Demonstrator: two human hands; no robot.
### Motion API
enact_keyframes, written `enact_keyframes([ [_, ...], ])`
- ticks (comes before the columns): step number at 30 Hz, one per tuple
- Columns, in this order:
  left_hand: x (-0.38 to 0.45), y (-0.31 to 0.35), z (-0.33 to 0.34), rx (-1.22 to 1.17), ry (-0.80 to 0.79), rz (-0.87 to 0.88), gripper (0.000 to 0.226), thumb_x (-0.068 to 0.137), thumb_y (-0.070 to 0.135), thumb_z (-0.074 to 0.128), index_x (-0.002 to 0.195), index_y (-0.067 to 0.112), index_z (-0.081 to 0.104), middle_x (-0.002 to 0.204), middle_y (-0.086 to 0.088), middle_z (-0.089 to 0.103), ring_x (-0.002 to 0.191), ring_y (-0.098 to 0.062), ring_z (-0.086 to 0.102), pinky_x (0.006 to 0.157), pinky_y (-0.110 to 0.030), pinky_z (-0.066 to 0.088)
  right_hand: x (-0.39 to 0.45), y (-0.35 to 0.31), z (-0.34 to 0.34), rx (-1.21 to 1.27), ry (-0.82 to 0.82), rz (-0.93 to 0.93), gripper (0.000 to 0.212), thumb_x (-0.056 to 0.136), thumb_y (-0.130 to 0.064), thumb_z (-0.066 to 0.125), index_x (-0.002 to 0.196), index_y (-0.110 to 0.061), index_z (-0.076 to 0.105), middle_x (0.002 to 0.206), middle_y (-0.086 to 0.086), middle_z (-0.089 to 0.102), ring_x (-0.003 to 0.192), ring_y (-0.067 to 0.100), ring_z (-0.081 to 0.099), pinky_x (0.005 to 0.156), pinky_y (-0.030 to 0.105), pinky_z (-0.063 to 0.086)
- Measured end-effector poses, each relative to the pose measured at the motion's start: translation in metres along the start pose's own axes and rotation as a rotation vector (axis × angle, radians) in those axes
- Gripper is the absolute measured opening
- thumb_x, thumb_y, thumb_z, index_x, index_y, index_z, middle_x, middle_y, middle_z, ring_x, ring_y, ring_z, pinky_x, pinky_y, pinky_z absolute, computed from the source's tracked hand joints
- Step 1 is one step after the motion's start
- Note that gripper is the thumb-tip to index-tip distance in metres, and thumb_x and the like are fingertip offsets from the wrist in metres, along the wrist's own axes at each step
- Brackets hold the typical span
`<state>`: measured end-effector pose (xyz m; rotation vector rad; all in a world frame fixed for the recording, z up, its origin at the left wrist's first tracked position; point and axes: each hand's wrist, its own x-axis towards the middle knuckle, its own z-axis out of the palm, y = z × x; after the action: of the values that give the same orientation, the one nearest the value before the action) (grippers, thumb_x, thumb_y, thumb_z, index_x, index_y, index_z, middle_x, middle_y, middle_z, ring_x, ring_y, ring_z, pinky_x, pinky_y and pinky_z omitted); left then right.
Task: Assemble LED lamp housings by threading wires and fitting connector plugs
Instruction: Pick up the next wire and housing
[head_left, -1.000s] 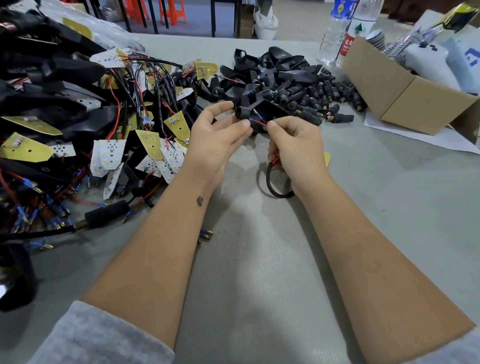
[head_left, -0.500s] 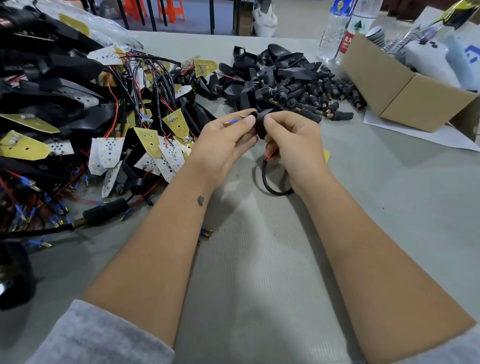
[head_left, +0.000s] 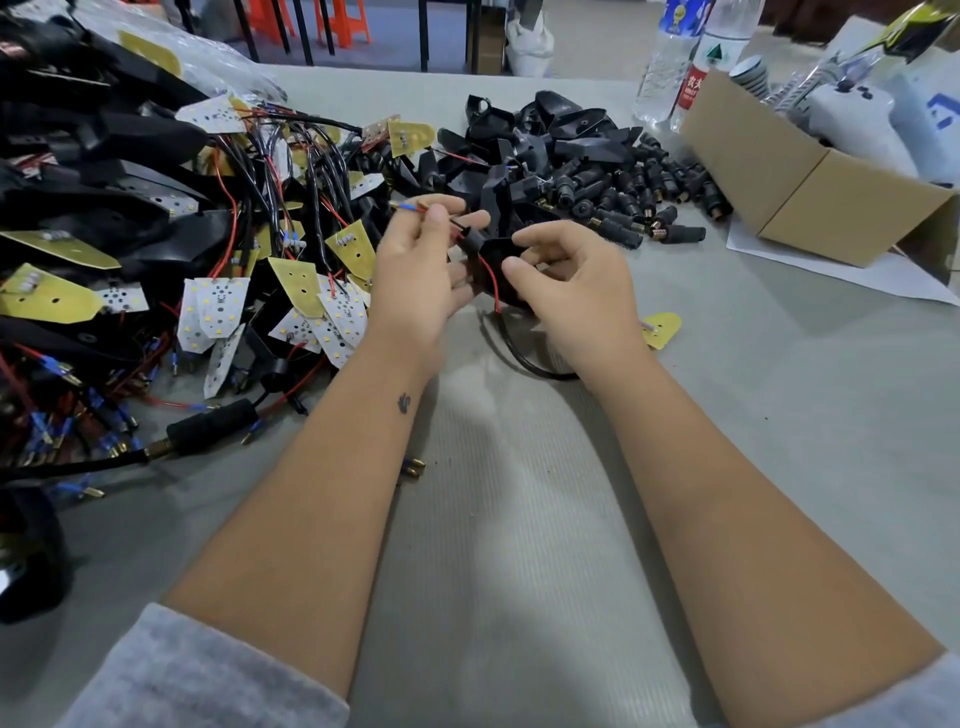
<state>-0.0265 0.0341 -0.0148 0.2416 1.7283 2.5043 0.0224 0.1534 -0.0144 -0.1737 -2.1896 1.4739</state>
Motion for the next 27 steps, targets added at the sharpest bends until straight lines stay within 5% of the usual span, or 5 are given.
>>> enact_keyframes([
  [5,0.003,0.005,-0.005,-0.123,0.072,-0.033,0.026,0.108,0.031,0.026,0.099,0.021,0.049,0.102,0.0,0.075,0.093,-0.032,0.072,0.087,-0.055,0.055,0.006,0.007,-0.005,-0.175,0.133,0.002,0.017,0.087,-0.028,0.065,0.104,-0.032,0.062,0.101,-0.016,0.05,0.077,-0.009,0.053,0.073,0.006,0.04],
  [10,0.003,0.006,-0.003,-0.137,0.075,-0.019,0.021,0.108,0.025,0.031,0.1,0.019,0.05,0.106,-0.004,0.074,0.093,-0.025,0.07,0.087,-0.051,0.055,0.0,0.002,-0.002,-0.065,-0.024,-0.006,0.034,0.088,-0.036,0.065,0.12,-0.025,0.06,0.113,-0.002,0.059,0.097,0.005,0.057,0.087,0.025,0.047],
  [17,0.001,0.005,0.0,-0.122,0.114,0.029,0.018,0.107,0.021,0.034,0.097,0.022,0.049,0.102,-0.002,0.073,0.092,-0.025,0.069,0.082,-0.053,0.056,-0.007,0.002,0.002,-0.373,-0.217,-0.236,0.093,0.072,-0.048,0.08,0.148,-0.021,0.032,0.139,0.0,0.038,0.127,0.011,0.04,0.105,0.03,0.038],
  [22,0.003,0.004,-0.002,-0.144,0.202,0.049,0.02,0.107,0.021,0.032,0.095,0.023,0.048,0.104,-0.001,0.073,0.088,-0.023,0.07,0.073,-0.041,0.056,-0.008,0.0,-0.001,-0.427,-0.059,-0.399,0.063,0.061,-0.047,0.085,0.101,-0.006,0.056,0.123,0.008,0.037,0.109,0.022,0.045,0.092,0.041,0.044],
  [27,0.003,0.004,-0.002,-0.165,0.256,0.091,0.018,0.107,0.018,0.032,0.096,0.021,0.046,0.104,-0.004,0.071,0.09,-0.023,0.072,0.079,-0.048,0.057,-0.01,-0.001,-0.002,-0.517,-0.067,-0.461,0.05,0.061,-0.047,0.081,0.071,-0.009,0.05,0.125,0.007,0.044,0.103,0.025,0.046,0.089,0.046,0.041],
])
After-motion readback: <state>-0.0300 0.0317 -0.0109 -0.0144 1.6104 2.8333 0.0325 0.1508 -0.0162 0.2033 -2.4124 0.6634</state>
